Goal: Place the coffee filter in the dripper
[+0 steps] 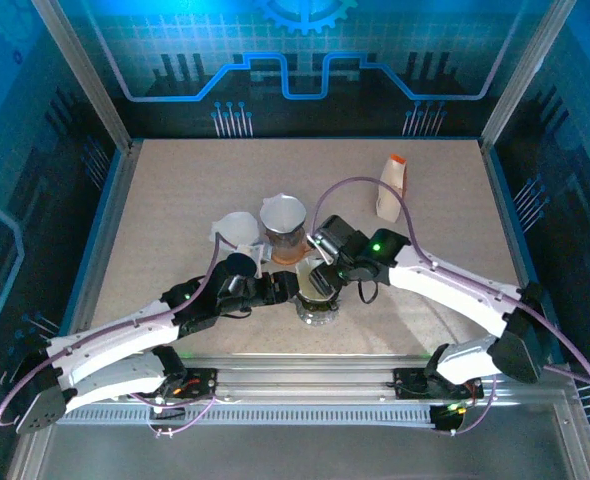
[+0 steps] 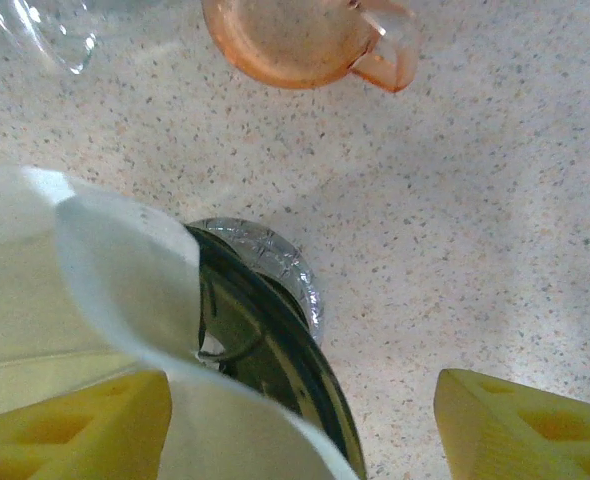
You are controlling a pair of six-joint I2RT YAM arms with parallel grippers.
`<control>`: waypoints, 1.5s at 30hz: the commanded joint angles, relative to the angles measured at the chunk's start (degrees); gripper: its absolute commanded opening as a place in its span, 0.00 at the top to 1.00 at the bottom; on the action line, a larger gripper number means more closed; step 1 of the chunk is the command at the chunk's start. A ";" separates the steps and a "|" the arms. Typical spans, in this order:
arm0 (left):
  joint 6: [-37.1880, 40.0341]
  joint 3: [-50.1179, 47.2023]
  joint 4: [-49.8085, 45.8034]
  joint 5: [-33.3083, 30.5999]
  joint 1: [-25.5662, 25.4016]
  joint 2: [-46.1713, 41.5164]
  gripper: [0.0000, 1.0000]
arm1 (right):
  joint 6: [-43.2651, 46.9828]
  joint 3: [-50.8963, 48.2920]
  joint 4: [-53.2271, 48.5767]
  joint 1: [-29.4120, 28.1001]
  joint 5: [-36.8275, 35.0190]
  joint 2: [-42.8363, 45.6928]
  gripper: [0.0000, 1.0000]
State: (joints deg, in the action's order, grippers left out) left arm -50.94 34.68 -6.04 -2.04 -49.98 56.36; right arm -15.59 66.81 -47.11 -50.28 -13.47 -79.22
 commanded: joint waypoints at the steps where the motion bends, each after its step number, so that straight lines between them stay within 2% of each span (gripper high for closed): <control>1: -0.13 -0.75 0.80 0.64 0.43 0.24 0.44 | -0.28 1.07 -1.78 1.10 -1.48 2.62 0.29; 13: -0.39 -1.10 1.04 0.55 0.48 0.16 0.44 | -1.10 -2.61 -3.42 3.53 -3.48 7.30 0.29; 30: -0.39 -1.10 0.77 0.37 0.44 0.09 0.44 | 4.90 2.29 0.92 2.51 1.76 3.16 0.28; 40: -0.38 -1.06 0.75 0.48 0.47 0.51 0.44 | 4.45 5.51 1.43 3.08 -0.73 -1.33 0.29; 45: -0.44 -1.15 0.81 0.46 0.49 0.51 0.44 | 4.31 5.02 1.62 3.07 -0.15 -0.90 0.29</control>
State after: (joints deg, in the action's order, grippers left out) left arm -51.07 34.33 -5.21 -2.04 -49.98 56.58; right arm -11.29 70.63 -45.78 -47.27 -13.30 -80.38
